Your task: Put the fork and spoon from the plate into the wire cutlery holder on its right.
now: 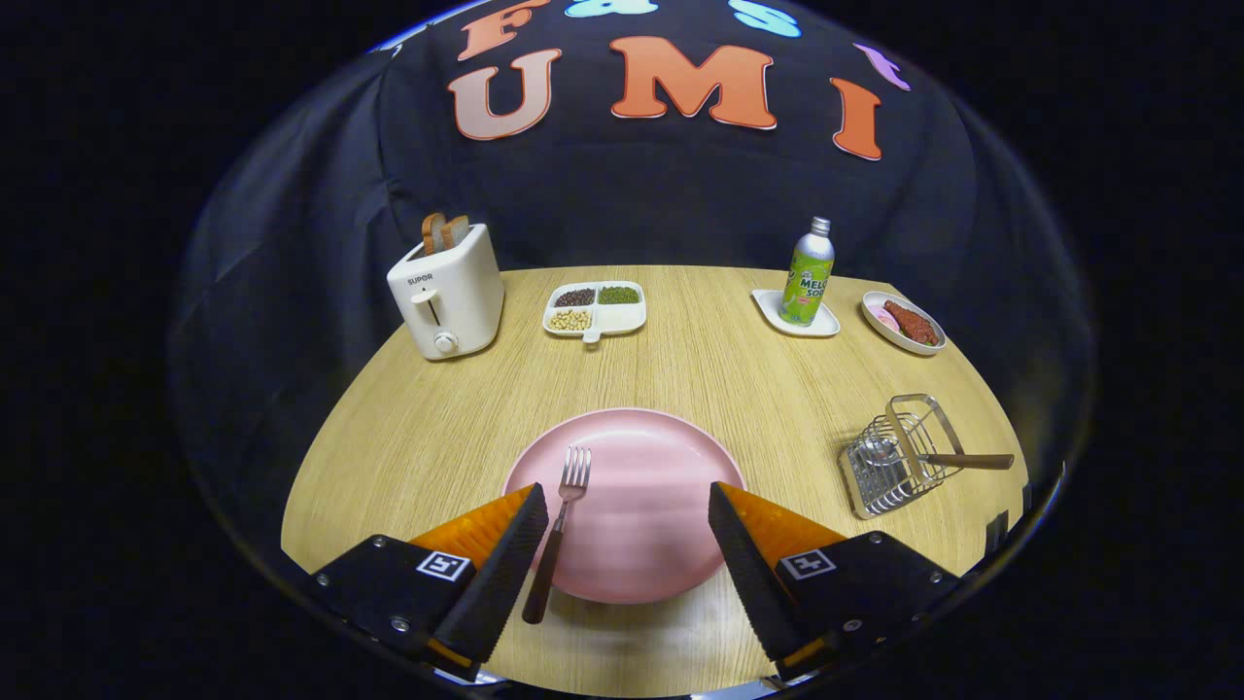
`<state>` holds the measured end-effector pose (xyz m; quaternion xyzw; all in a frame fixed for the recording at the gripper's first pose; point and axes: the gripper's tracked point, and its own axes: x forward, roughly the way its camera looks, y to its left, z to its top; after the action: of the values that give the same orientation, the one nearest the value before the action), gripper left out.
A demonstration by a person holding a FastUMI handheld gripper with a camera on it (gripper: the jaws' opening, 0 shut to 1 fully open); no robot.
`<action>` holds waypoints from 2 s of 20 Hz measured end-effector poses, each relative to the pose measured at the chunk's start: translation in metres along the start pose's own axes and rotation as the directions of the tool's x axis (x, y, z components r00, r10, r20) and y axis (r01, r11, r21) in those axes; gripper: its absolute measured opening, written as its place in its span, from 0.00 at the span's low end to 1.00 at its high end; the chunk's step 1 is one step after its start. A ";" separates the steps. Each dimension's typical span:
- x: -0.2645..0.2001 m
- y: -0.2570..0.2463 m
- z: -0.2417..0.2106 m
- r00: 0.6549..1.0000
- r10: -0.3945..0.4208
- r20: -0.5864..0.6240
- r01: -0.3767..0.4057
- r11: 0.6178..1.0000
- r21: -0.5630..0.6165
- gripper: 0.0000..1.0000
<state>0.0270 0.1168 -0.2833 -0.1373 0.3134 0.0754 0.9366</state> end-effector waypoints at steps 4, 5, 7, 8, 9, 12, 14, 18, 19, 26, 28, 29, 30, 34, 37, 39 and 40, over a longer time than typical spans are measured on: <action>0.013 0.018 -0.015 1.000 -0.001 -0.006 0.001 0.999 -0.045 1.00; 0.017 0.024 -0.019 1.000 0.014 -0.015 -0.015 0.999 -0.049 1.00; 0.025 0.035 -0.030 0.998 0.030 -0.046 -0.033 0.998 -0.062 0.98; 0.028 0.039 -0.035 0.997 0.038 -0.061 -0.042 0.997 -0.066 0.96; 0.030 0.042 -0.039 0.997 0.039 -0.073 -0.044 0.997 -0.067 0.93; 0.038 0.045 -0.048 0.995 0.036 -0.098 -0.042 0.997 -0.063 0.79; 0.041 0.046 -0.052 0.993 0.041 -0.114 -0.048 0.997 -0.054 0.71; 0.044 0.052 -0.056 0.989 0.056 -0.140 -0.064 0.997 -0.053 0.46; 0.046 0.054 -0.057 0.987 0.063 -0.148 -0.071 0.996 -0.054 0.40; 0.053 0.051 -0.061 0.983 0.049 -0.176 -0.056 0.998 -0.040 0.06; 0.050 0.046 -0.056 0.984 0.048 -0.173 -0.053 0.998 -0.022 0.04; 0.048 0.043 -0.052 0.985 0.051 -0.167 -0.054 0.998 -0.015 0.04; 0.044 0.041 -0.047 0.985 0.054 -0.164 -0.057 0.998 -0.015 0.04; 0.029 0.023 -0.026 0.989 0.060 -0.138 -0.066 0.997 -0.042 0.04; 0.023 0.007 -0.019 0.991 0.048 -0.124 -0.056 0.996 -0.069 0.02; 0.019 -0.001 -0.021 0.991 0.044 -0.130 -0.054 0.996 -0.075 0.02; 0.017 -0.005 -0.022 0.990 0.046 -0.135 -0.056 0.996 -0.071 0.01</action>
<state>0.0287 0.1065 -0.3093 -0.1686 0.3755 0.1018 0.9057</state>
